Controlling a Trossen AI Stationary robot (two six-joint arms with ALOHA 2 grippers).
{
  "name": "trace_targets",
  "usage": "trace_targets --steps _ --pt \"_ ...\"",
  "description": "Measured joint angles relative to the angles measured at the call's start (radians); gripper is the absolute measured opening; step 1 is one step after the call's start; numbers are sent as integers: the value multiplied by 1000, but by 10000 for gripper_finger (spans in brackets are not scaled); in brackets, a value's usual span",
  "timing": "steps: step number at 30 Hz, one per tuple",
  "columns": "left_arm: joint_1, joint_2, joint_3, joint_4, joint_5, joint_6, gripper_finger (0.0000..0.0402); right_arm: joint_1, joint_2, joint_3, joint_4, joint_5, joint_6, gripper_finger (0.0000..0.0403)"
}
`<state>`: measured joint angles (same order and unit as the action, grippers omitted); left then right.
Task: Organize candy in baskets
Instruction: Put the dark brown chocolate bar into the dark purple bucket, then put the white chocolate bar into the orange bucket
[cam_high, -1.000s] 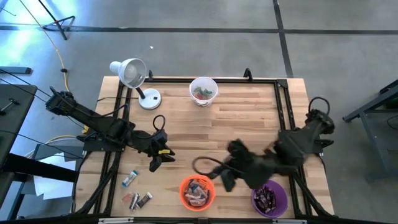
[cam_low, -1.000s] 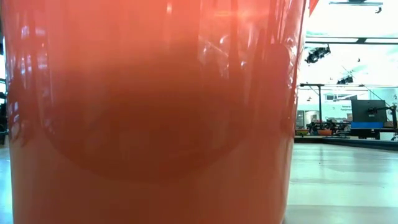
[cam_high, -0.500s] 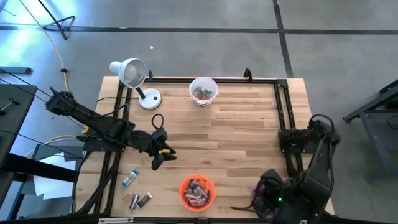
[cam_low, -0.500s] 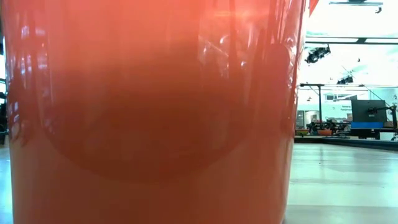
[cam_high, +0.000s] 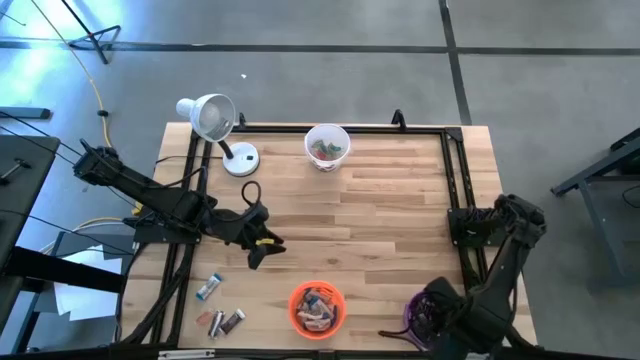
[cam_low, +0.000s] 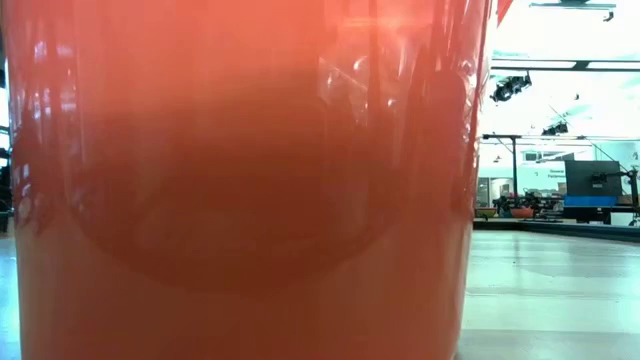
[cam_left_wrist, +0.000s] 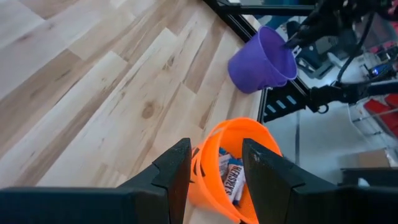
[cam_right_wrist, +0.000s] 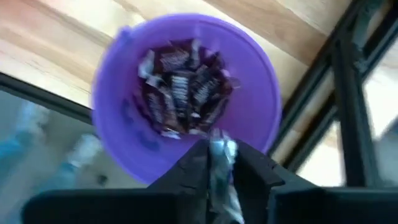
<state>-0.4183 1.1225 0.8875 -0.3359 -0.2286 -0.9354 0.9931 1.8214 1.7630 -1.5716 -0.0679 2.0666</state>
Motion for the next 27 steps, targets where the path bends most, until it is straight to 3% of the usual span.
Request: trace_targets --steps 8,12,14,22,27 --pt "-1 0 0 0 -2 -50 131 -27 0 -34 0 -49 -181 145" --pt "-2 0 0 0 66 -79 131 -39 0 -23 8 -34 -258 174" --pt "-2 0 0 -3 113 -115 131 -50 0 2 28 31 -293 183" --pt "-110 0 2 -90 192 -207 131 -109 -1 148 35 482 -316 190" --pt "-268 -3 2 -215 257 -308 131 -145 -2 214 49 526 -314 190"
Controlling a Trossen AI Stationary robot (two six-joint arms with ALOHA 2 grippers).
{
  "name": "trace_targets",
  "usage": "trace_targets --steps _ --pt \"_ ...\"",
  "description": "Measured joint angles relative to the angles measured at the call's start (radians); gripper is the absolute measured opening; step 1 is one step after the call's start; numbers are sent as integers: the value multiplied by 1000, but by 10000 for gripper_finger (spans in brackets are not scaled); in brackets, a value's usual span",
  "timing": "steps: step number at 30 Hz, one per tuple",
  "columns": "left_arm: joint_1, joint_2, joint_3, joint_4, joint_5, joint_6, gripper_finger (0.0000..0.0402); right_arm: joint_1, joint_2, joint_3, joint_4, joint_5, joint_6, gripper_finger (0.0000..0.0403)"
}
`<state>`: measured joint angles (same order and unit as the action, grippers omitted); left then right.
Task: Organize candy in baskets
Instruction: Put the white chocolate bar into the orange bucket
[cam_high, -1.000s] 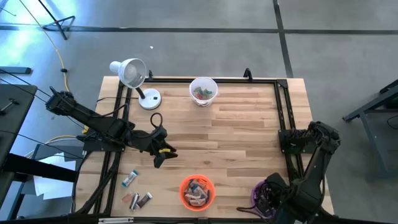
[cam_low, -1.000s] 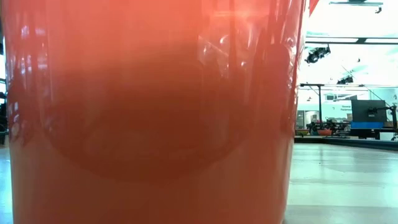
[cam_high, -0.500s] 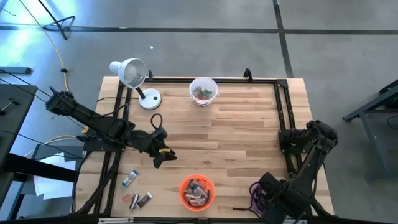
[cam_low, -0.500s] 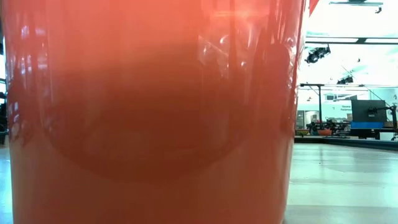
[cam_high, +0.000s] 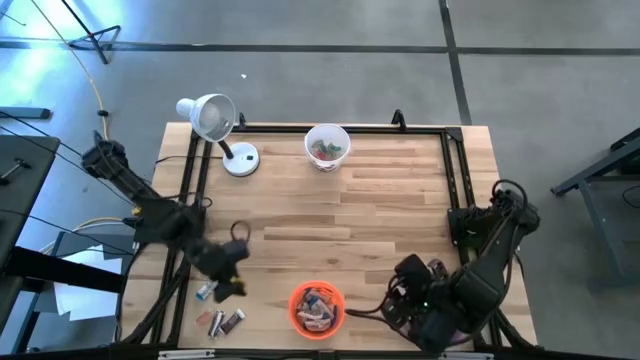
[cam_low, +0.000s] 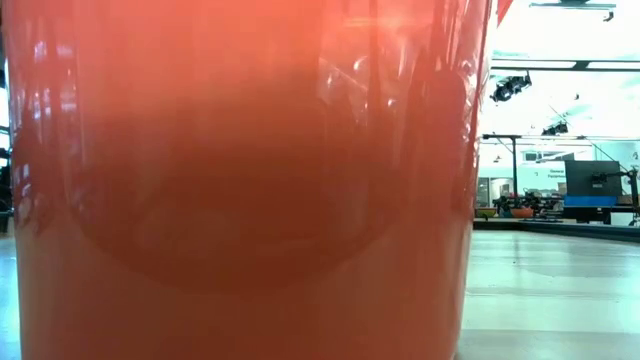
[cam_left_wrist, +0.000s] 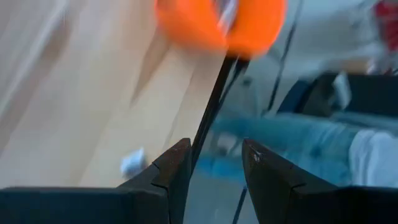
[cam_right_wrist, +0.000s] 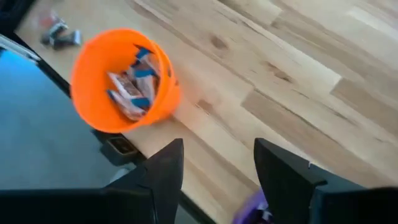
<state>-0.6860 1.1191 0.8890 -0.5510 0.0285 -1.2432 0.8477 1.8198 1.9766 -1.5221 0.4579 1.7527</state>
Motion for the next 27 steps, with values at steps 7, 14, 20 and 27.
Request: trace_targets --steps 7,14,20,27 --pt "-221 -6 0 -167 -19 -120 131 -19 0 45 151 -138 0 190" --pt "-328 -6 0 -289 -87 -134 131 -19 0 45 350 -146 0 190" --pt "-372 -6 0 -325 -171 -98 131 -19 0 45 423 -146 0 190" --pt "-397 -6 -6 -325 -266 -67 131 -19 0 45 431 -147 0 190"
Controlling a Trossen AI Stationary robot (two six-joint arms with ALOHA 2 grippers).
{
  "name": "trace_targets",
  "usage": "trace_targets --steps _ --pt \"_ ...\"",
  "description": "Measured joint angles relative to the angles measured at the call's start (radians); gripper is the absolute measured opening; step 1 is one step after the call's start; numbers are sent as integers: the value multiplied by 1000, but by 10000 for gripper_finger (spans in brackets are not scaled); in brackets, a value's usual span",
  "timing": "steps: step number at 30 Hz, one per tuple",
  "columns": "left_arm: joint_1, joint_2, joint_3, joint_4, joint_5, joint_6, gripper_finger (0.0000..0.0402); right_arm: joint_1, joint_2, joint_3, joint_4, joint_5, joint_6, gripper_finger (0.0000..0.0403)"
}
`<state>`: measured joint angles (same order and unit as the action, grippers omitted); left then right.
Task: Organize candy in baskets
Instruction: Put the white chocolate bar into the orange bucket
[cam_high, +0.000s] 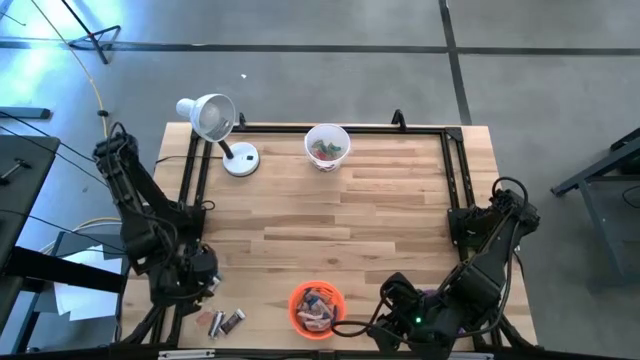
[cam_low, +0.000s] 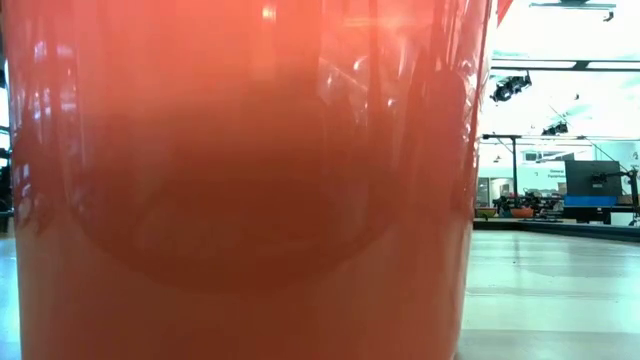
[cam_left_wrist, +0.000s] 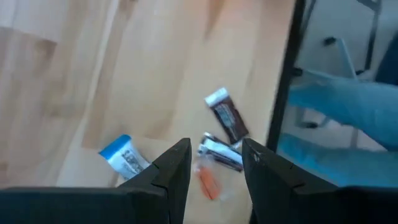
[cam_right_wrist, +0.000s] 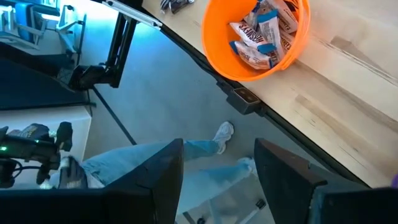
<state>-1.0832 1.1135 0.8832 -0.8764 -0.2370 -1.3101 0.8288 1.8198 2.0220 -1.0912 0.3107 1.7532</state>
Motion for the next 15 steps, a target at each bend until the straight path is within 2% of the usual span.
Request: trace_targets --steps 4,6,12,15 --pt "-32 0 -39 -18 -64 -85 131 0 0 0 0 0 0 190" --pt "-45 0 -73 -17 -64 -117 131 0 0 0 0 0 0 190" --pt "-81 1 -185 70 51 -273 131 0 0 0 0 0 0 190" --pt "-98 1 -219 107 67 -337 131 0 0 0 1 0 0 190"
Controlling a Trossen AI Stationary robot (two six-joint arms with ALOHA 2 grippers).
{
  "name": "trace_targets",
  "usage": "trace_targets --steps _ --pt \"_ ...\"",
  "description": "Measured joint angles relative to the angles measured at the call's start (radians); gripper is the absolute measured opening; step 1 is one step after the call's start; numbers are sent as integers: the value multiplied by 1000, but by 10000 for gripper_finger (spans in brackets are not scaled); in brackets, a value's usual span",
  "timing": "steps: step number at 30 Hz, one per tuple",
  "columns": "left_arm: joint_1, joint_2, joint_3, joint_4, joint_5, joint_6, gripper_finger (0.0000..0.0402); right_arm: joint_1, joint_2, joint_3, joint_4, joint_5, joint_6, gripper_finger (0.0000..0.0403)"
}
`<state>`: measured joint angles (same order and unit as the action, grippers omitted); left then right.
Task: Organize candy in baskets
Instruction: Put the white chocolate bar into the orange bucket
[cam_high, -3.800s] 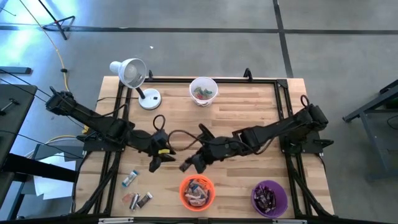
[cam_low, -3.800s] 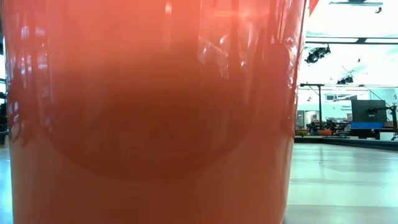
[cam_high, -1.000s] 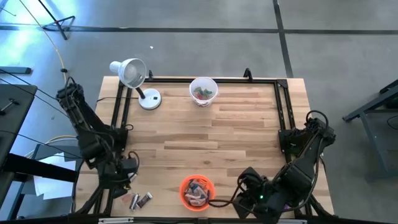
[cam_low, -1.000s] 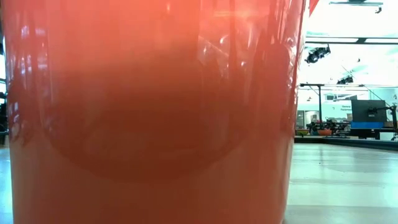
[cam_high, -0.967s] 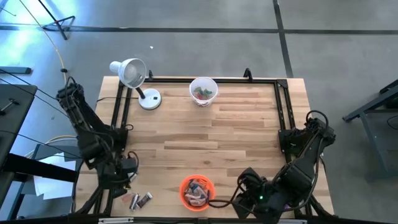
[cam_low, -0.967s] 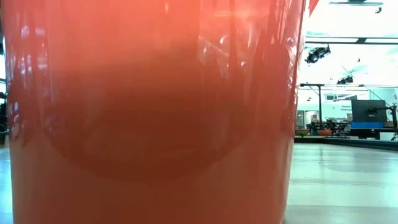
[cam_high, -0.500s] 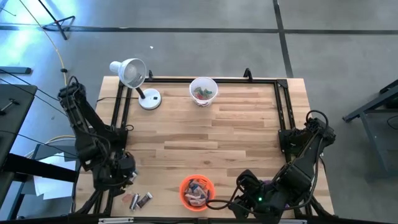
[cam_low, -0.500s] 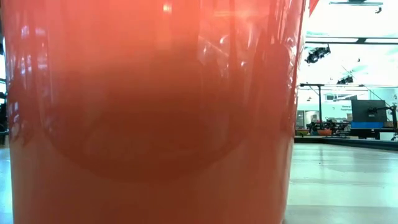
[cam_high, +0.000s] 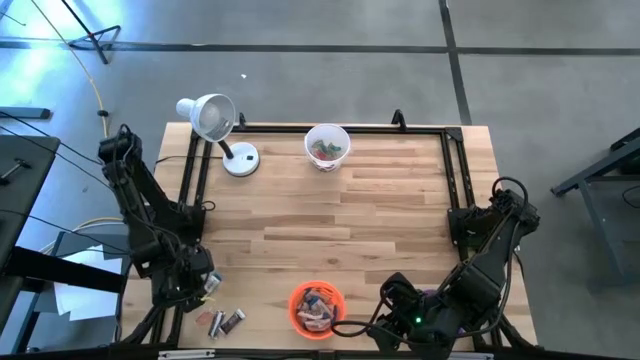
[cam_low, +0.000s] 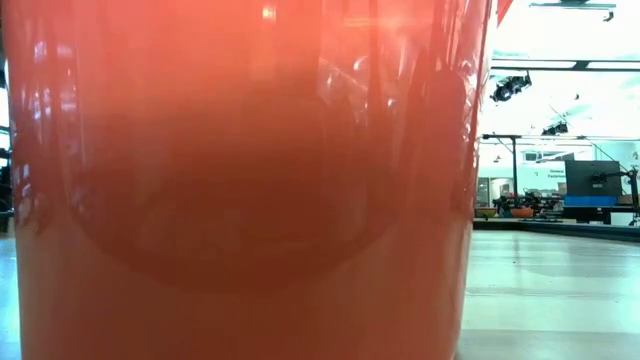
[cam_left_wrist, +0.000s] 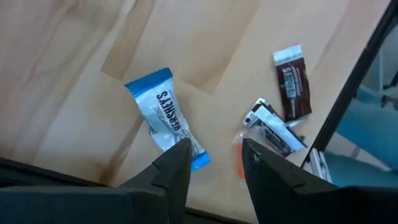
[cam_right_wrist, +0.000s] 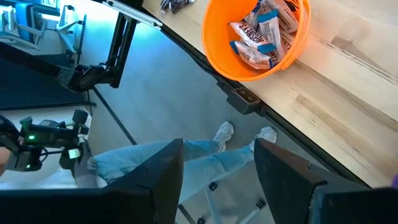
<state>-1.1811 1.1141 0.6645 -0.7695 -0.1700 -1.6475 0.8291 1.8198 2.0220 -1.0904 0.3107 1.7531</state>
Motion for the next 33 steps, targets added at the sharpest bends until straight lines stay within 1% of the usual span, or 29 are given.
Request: trace_targets --steps 8,15,21,26,30,33 --pt "-2 0 -48 52 11 -71 133 0 0 0 0 0 0 190" --pt "-2 0 -130 149 7 -106 148 0 0 0 1 0 0 190" --pt "-2 0 -174 171 4 -151 159 0 0 0 2 0 0 190" --pt "-2 0 -201 168 3 -207 176 0 0 0 2 0 0 190" --pt "-2 0 -218 179 4 -199 193 0 0 0 2 0 0 190" --pt "-2 0 -250 232 3 -192 201 0 0 0 2 0 0 190"
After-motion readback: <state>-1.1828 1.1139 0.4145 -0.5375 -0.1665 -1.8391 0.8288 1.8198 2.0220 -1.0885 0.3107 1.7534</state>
